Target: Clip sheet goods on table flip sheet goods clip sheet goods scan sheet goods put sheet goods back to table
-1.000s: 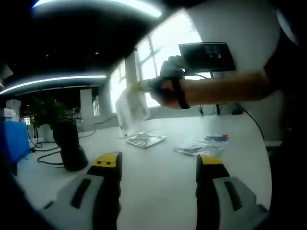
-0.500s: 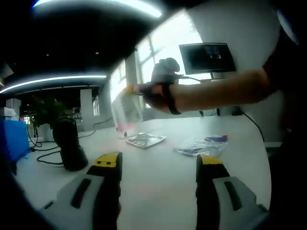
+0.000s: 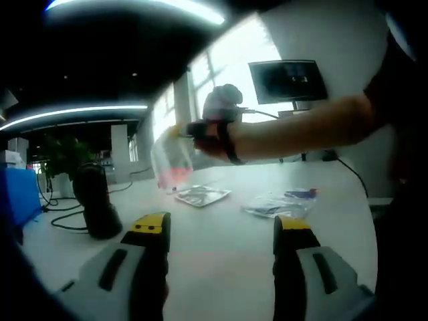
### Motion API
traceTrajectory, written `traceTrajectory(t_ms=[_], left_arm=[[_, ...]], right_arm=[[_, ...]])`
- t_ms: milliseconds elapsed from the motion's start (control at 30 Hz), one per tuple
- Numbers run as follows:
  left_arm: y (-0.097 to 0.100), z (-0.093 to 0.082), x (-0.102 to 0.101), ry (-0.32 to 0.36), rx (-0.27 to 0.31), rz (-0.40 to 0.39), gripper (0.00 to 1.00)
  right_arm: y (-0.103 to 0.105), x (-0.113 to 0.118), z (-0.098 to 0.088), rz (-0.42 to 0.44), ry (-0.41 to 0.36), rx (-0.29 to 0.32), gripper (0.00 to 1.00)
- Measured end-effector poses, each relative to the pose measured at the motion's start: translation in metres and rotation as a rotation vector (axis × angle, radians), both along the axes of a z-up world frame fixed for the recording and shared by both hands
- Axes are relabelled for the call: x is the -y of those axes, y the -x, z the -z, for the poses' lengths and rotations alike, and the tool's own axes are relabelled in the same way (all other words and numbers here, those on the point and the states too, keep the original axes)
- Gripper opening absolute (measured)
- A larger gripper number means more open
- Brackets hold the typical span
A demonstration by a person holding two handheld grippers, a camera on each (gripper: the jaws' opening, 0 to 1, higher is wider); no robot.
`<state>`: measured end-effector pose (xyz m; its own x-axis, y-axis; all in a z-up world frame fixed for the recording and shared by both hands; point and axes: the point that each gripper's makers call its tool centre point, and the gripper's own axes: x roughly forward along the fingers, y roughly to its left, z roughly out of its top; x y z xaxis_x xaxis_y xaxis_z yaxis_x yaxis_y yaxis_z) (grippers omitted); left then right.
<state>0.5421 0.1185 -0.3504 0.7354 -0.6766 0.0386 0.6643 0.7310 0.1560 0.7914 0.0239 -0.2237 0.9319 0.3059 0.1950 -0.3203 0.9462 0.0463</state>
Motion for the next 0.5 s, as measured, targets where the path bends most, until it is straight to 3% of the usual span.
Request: traceTrajectory(t_ms=[167,500], left_arm=[[-0.0004,0.0004,-0.0004,0.000,-0.002,-0.001,0.55],[-0.0002,0.0001,-0.0001,0.001,-0.002,0.002,0.55]], right_arm=[[-0.0052,-0.0024,0.0055,0.014,0.037,-0.003,0.00],[-0.0100,-0.0083,0.0115,0.019,0.038,-0.019,0.00]])
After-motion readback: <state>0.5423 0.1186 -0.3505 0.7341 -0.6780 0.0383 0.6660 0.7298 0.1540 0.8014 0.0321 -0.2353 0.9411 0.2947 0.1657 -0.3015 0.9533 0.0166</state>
